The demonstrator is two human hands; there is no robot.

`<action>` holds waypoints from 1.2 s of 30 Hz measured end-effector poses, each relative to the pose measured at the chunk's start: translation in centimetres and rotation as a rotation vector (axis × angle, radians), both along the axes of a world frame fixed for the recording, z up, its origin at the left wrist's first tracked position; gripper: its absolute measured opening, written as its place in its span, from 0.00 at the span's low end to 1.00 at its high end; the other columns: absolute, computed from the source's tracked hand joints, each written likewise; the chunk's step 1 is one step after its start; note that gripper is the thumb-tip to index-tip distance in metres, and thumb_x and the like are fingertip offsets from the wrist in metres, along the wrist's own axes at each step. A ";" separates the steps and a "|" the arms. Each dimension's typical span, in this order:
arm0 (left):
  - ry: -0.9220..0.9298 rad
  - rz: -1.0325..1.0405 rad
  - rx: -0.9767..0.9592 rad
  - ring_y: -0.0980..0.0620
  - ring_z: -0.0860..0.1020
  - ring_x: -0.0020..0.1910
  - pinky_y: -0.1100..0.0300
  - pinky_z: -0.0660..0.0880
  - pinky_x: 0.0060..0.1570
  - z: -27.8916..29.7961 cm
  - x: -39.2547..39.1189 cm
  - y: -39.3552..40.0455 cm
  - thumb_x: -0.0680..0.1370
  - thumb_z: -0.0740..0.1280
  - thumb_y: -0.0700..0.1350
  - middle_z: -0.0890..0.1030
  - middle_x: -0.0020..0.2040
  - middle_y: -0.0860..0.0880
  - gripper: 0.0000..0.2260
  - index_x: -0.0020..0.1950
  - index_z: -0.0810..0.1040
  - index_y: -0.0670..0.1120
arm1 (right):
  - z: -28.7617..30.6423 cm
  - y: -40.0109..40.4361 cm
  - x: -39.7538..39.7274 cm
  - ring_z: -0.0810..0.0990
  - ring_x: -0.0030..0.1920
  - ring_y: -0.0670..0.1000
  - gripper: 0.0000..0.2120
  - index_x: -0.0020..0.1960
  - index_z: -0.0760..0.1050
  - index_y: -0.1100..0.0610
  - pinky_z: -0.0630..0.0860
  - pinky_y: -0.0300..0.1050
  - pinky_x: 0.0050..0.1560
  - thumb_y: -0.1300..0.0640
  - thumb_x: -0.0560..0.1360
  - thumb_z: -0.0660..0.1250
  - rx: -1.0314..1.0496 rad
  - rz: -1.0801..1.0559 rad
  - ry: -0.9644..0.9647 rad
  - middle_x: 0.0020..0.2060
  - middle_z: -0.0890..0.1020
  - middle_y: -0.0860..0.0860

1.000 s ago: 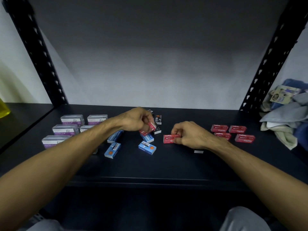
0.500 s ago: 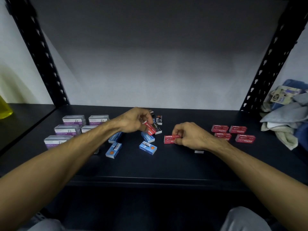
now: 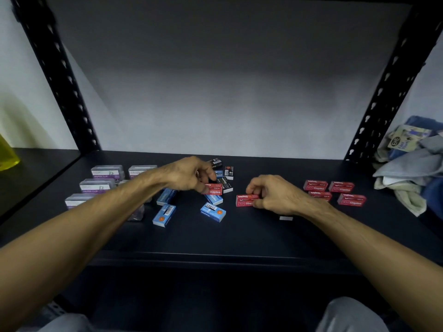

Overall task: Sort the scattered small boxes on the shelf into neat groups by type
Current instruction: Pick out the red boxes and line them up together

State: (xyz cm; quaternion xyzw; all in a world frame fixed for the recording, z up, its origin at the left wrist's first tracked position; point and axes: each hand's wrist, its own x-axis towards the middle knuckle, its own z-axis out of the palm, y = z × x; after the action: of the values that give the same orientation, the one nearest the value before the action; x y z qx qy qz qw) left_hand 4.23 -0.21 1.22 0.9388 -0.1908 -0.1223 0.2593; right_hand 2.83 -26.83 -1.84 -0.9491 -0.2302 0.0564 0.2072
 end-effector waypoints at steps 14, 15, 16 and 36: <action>-0.046 0.063 -0.064 0.60 0.82 0.36 0.68 0.75 0.36 1.0 -1.0 -4.1 0.75 0.69 0.34 0.85 0.41 0.50 0.09 0.49 0.83 0.47 | 1.9 -3.1 -2.4 0.76 0.40 0.41 0.07 0.54 0.79 0.51 0.69 0.32 0.39 0.58 0.77 0.69 0.046 -0.070 -0.039 0.44 0.77 0.43; -0.047 0.052 -0.067 0.60 0.81 0.34 0.68 0.75 0.34 1.2 -1.0 -4.8 0.75 0.68 0.33 0.85 0.40 0.50 0.10 0.48 0.83 0.47 | 2.1 -3.8 -2.7 0.76 0.41 0.41 0.07 0.54 0.79 0.51 0.69 0.33 0.39 0.58 0.77 0.69 0.048 -0.082 -0.049 0.43 0.77 0.43; -0.047 0.042 -0.072 0.60 0.81 0.34 0.69 0.75 0.33 1.3 -1.0 -5.5 0.75 0.68 0.33 0.85 0.39 0.51 0.10 0.47 0.83 0.47 | 2.3 -4.5 -2.9 0.76 0.41 0.41 0.06 0.53 0.79 0.51 0.69 0.33 0.39 0.58 0.77 0.69 0.051 -0.096 -0.059 0.43 0.77 0.43; -0.096 -0.129 -0.106 0.58 0.82 0.35 0.67 0.76 0.38 -0.3 -3.6 -23.3 0.74 0.72 0.36 0.85 0.39 0.49 0.06 0.46 0.83 0.46 | 2.5 -20.3 -8.0 0.80 0.45 0.46 0.08 0.53 0.81 0.53 0.79 0.44 0.47 0.62 0.75 0.68 0.017 -0.420 -0.146 0.46 0.82 0.47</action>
State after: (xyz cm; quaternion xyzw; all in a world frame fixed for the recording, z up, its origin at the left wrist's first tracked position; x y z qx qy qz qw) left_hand 0.68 -23.51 0.93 0.9143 -0.2696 -0.0832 0.2908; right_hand -5.16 -47.10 0.63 -0.9760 -0.0424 -0.0589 0.2053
